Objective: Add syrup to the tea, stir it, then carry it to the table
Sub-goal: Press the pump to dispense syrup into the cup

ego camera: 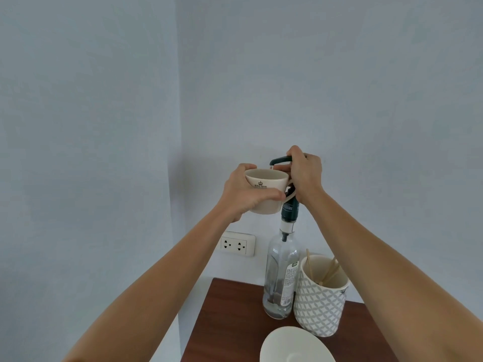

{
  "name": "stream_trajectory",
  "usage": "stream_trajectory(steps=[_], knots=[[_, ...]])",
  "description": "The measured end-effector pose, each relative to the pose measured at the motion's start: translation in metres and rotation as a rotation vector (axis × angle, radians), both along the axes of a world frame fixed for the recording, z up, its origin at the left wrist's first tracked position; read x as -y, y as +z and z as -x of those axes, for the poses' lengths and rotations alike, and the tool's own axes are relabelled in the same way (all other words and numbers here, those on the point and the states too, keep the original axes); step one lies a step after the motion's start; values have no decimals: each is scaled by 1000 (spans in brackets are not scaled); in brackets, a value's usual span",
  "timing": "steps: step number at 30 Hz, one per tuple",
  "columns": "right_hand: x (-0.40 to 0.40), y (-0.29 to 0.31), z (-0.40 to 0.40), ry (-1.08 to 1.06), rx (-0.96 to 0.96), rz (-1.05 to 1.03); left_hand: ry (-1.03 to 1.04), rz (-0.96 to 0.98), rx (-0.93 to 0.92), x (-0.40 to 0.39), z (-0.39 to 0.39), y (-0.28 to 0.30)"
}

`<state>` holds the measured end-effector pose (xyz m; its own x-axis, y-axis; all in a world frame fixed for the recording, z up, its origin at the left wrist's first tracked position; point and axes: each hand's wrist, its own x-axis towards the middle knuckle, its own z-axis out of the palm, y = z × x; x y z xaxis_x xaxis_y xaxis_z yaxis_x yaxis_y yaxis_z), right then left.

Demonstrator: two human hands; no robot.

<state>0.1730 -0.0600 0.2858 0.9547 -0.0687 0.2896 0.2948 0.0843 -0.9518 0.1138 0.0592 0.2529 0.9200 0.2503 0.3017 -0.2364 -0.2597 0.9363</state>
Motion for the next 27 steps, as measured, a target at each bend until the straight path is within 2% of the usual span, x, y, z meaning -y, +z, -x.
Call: stream_trajectory(steps=[27], knots=[[2,-5,-7,5,8,4,23,-9,-11,3,3,-3]])
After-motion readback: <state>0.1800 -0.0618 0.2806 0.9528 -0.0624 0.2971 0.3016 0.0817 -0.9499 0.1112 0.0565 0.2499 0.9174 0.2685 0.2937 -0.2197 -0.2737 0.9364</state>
